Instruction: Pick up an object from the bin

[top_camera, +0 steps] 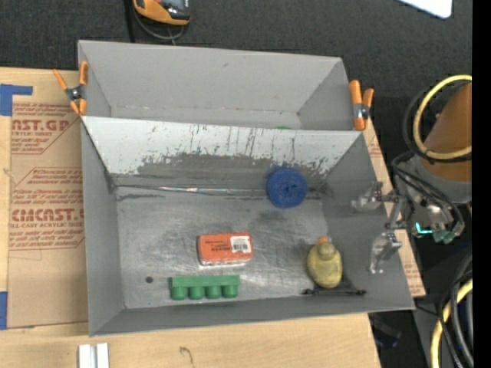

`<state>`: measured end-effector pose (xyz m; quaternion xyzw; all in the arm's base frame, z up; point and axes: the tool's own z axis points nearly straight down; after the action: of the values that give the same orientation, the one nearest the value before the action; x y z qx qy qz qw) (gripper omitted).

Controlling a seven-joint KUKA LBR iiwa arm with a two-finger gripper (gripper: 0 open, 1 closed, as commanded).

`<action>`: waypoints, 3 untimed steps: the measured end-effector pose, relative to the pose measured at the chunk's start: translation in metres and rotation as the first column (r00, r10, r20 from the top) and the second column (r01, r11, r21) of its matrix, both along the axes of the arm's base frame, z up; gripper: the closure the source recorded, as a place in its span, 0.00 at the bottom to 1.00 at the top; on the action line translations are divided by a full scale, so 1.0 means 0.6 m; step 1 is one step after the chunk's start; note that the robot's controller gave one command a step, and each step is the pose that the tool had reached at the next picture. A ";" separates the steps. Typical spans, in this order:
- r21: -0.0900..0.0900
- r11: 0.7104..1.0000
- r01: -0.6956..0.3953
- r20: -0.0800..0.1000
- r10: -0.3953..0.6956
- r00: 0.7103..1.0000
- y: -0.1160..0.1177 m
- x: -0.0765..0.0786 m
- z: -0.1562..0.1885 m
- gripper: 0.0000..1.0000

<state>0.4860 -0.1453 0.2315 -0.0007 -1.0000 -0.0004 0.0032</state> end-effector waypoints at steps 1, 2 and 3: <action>-0.001 1.000 -0.002 0.008 0.002 1.000 0.001 0.003 0.006 0.00; -0.003 1.000 -0.004 0.012 0.005 1.000 0.000 0.003 -0.114 0.00; -0.004 1.000 0.000 0.020 0.000 1.000 0.000 0.007 -0.262 0.00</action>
Offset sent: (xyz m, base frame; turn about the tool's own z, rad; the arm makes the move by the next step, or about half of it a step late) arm -0.0010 -0.0012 -0.1615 -0.0083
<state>0.4902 -0.1451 0.0744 -0.0007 -1.0000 0.0013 -0.0068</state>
